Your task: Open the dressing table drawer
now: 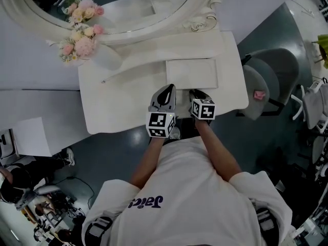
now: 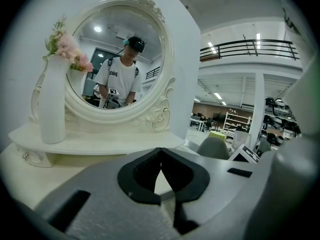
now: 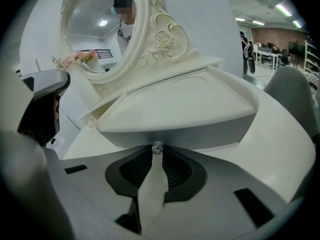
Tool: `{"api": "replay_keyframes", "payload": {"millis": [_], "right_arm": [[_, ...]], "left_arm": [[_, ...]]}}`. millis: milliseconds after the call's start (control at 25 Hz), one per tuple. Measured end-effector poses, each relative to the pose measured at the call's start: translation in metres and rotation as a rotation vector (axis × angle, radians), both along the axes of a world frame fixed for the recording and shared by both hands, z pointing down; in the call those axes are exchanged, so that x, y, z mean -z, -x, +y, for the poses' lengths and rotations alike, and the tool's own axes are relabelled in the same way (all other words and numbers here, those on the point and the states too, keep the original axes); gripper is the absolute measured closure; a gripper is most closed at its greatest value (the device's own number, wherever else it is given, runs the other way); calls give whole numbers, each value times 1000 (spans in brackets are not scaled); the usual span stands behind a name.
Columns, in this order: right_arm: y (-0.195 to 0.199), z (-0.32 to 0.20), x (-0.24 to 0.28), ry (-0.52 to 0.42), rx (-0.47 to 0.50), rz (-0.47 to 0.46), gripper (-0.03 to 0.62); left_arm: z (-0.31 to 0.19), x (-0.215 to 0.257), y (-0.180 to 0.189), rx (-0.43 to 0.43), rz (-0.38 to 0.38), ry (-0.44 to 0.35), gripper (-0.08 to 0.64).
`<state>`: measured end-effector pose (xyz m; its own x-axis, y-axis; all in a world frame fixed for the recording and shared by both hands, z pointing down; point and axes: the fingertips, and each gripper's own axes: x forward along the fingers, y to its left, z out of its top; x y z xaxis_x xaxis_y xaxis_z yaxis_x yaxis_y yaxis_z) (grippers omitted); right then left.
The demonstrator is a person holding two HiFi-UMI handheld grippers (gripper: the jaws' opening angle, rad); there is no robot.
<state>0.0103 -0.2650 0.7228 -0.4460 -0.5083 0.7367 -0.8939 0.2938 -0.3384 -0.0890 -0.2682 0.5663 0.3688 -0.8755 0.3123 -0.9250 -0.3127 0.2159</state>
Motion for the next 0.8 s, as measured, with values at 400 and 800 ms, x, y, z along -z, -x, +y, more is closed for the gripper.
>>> {"api": "replay_keyframes", "payload": {"millis": [400,800], "right_arm": [[0,3,0,-5,-51,-17,522],[-3,24,1,-10,-64,-8,523]], "left_arm": [[9,1,7,-5,3,-1,546],[28,3,3,-33,-1,-6,546]]}}
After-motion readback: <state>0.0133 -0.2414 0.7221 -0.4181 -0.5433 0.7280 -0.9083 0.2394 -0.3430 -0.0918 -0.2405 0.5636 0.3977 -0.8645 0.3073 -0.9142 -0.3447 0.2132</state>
